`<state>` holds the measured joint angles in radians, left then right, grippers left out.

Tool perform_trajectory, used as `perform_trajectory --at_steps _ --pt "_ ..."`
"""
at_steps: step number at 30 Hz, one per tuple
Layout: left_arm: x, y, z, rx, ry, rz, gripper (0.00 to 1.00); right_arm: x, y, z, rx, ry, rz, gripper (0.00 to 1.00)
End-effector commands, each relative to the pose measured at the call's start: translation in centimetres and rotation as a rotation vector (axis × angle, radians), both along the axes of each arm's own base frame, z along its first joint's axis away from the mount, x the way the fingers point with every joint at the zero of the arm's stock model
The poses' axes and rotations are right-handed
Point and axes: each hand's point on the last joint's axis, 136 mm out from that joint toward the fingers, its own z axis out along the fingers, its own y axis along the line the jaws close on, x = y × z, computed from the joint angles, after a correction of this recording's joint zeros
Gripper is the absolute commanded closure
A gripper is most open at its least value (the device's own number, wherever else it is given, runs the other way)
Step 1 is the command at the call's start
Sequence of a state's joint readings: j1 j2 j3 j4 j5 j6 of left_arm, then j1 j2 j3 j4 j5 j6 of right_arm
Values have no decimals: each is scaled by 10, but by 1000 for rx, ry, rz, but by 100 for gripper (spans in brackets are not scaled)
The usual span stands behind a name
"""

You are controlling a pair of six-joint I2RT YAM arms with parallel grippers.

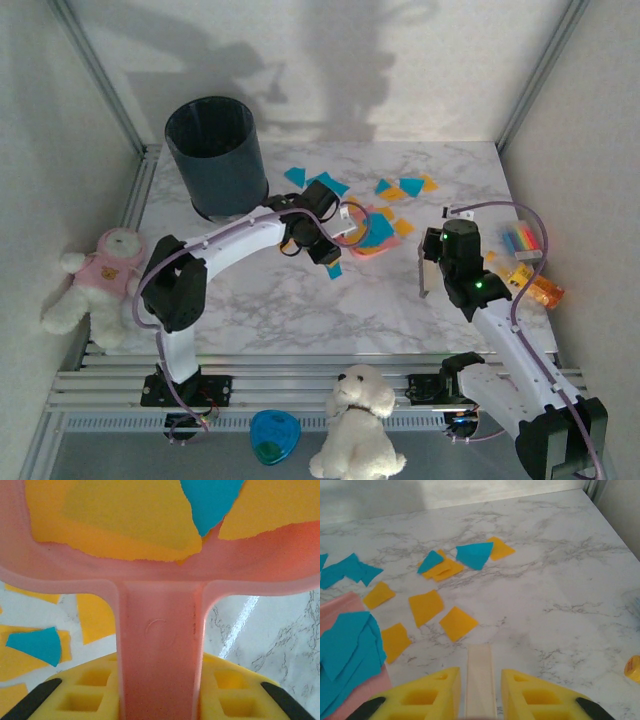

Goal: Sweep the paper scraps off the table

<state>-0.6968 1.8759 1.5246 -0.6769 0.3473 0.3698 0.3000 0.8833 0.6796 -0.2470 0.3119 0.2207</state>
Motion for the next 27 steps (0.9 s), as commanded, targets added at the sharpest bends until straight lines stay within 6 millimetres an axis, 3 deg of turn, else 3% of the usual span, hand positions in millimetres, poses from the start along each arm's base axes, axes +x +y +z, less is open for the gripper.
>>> perform_trajectory --at_steps 1,17,27 --pt "15 -1 43 -112 -60 42 100 0 7 4 4 -31 41 100" --pt "52 19 113 -311 -146 201 100 -1 26 -3 38 -4 144 100" --pt "73 41 159 -439 -185 299 100 1 34 -9 55 18 176 100"
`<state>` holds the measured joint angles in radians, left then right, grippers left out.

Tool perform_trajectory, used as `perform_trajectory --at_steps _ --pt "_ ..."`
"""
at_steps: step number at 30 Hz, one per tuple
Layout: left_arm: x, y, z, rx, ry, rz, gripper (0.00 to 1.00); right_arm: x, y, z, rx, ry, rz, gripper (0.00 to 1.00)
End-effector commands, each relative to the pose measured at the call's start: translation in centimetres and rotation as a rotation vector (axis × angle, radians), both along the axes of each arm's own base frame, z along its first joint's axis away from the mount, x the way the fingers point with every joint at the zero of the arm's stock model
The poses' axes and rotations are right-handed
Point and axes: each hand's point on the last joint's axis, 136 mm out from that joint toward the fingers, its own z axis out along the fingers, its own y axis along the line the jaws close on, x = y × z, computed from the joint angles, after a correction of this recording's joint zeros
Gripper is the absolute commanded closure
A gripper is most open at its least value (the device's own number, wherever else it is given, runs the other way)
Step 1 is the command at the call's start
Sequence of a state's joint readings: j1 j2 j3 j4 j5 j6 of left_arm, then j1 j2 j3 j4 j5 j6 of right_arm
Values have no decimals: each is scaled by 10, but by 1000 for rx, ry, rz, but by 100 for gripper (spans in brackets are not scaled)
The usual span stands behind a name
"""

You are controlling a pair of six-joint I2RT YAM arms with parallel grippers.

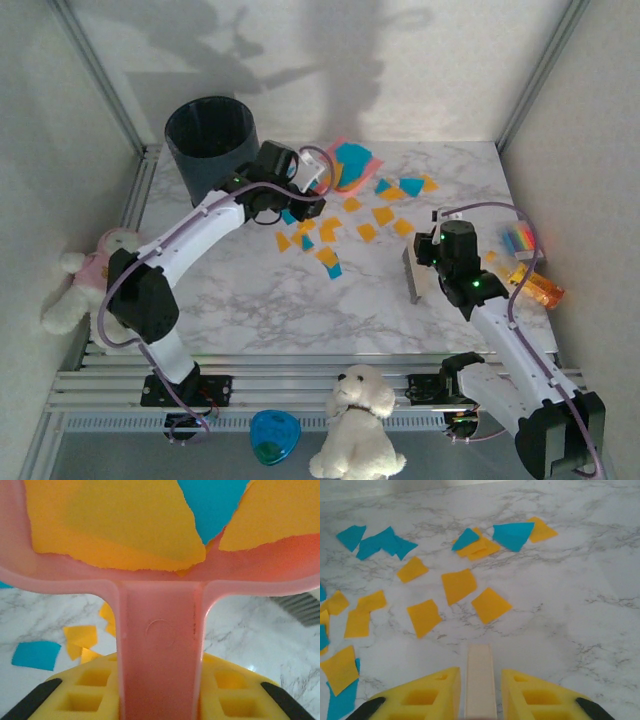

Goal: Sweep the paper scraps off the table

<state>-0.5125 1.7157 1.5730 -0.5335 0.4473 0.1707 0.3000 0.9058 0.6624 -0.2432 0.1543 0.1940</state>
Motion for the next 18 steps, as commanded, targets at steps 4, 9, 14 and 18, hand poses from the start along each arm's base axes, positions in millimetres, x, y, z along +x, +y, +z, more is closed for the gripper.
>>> perform_trajectory --at_steps 4,9,14,18 --pt "13 12 57 -148 -72 50 100 6 8 6 10 -30 32 100" --pt "25 28 70 -186 -78 105 100 5 8 6 5 -23 33 100" --pt "39 49 87 -261 -75 169 100 5 8 6 7 -24 32 100" --pt "47 65 99 -324 -72 204 100 6 8 6 10 -20 29 100"
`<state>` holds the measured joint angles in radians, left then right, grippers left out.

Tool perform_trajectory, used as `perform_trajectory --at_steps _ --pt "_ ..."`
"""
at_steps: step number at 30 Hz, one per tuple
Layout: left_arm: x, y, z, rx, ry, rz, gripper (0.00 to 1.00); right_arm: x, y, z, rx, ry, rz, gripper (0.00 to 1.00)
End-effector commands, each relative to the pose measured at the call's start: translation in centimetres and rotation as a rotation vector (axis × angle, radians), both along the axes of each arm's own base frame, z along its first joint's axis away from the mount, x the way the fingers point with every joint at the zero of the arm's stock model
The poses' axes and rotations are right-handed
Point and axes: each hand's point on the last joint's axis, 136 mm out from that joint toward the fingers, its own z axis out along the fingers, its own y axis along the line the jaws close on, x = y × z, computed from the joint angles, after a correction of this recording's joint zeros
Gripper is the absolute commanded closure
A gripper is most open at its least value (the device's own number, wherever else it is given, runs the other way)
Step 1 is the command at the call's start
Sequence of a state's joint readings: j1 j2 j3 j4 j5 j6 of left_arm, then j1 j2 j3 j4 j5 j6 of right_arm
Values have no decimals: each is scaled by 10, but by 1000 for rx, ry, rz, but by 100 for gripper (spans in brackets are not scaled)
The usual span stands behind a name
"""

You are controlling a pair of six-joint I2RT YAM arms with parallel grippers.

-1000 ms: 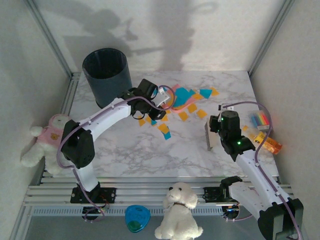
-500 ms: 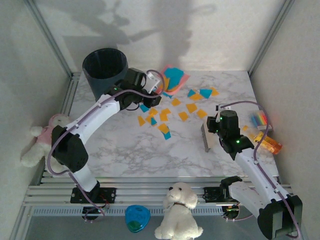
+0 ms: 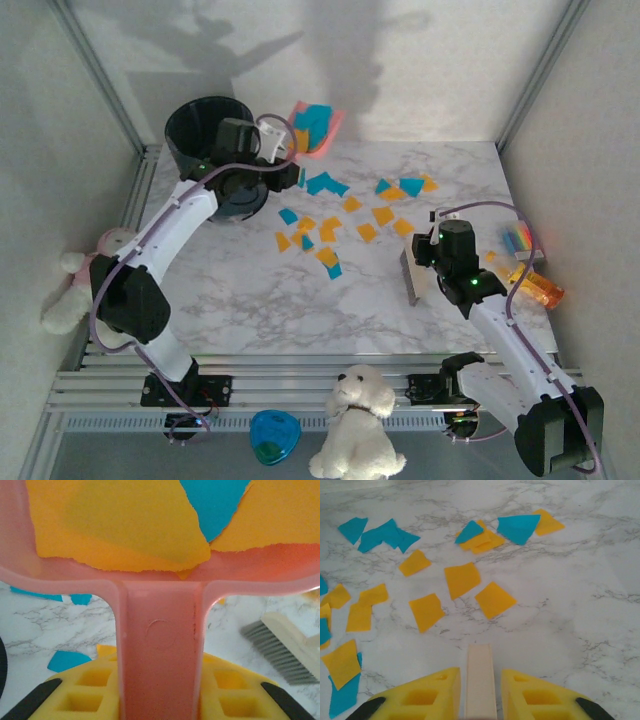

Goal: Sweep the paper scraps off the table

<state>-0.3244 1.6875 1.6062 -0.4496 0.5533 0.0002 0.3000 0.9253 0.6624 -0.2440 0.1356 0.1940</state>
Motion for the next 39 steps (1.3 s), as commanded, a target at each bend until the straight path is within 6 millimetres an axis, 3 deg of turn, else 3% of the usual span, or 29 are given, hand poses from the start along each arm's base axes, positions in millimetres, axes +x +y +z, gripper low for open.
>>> perform_trajectory --at_steps 1,13,21,39 --pt "1 8 55 -121 -85 14 100 5 4 12 5 -41 15 100" --pt "19 50 72 -337 -12 108 100 8 6 13 3 -30 20 100" --pt "25 61 81 -484 57 107 100 8 6 12 -3 -26 21 100" --pt "48 89 62 -633 204 221 100 9 6 8 -9 -12 20 100"
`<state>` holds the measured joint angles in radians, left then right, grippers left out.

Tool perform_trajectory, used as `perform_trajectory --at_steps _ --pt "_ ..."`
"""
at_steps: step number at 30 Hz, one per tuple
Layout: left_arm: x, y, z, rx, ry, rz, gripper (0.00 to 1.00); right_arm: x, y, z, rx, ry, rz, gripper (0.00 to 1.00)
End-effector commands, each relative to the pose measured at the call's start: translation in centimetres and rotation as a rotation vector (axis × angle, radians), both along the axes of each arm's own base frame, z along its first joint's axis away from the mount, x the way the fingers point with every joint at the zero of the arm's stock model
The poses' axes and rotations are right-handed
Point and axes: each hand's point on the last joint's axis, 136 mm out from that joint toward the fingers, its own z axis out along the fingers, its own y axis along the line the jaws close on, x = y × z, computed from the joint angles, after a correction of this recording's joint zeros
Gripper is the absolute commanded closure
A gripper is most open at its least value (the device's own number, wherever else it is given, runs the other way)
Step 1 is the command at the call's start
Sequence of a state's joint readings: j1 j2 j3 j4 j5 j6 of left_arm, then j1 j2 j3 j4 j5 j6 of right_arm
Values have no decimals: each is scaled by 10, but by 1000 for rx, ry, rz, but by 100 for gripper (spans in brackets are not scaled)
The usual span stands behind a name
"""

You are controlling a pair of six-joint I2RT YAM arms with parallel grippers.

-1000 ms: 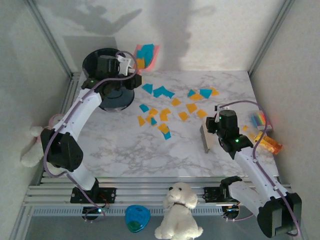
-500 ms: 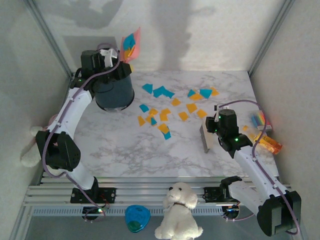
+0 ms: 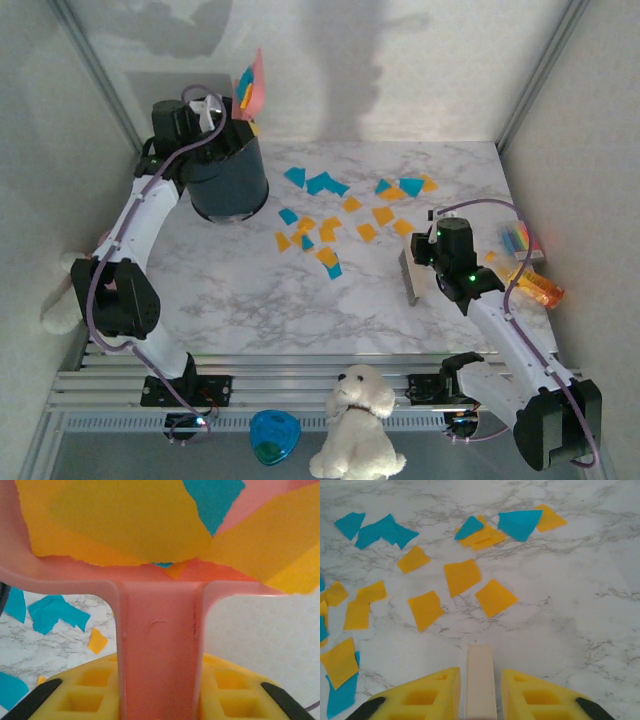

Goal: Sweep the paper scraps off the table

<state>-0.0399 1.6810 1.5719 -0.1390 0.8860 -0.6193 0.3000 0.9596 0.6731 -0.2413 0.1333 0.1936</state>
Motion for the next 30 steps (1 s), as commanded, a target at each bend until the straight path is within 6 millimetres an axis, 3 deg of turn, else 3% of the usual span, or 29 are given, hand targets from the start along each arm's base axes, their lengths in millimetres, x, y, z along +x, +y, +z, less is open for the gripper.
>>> perform_trajectory --at_steps 1,17,30 --pt "7 5 -2 -63 20 2 100 5 4 13 -4 -31 18 100" --pt "14 21 -23 -176 128 67 100 3 4 5 -1 -12 17 100" --pt "11 27 -12 -316 134 82 100 2 3 3 -4 -8 14 100"
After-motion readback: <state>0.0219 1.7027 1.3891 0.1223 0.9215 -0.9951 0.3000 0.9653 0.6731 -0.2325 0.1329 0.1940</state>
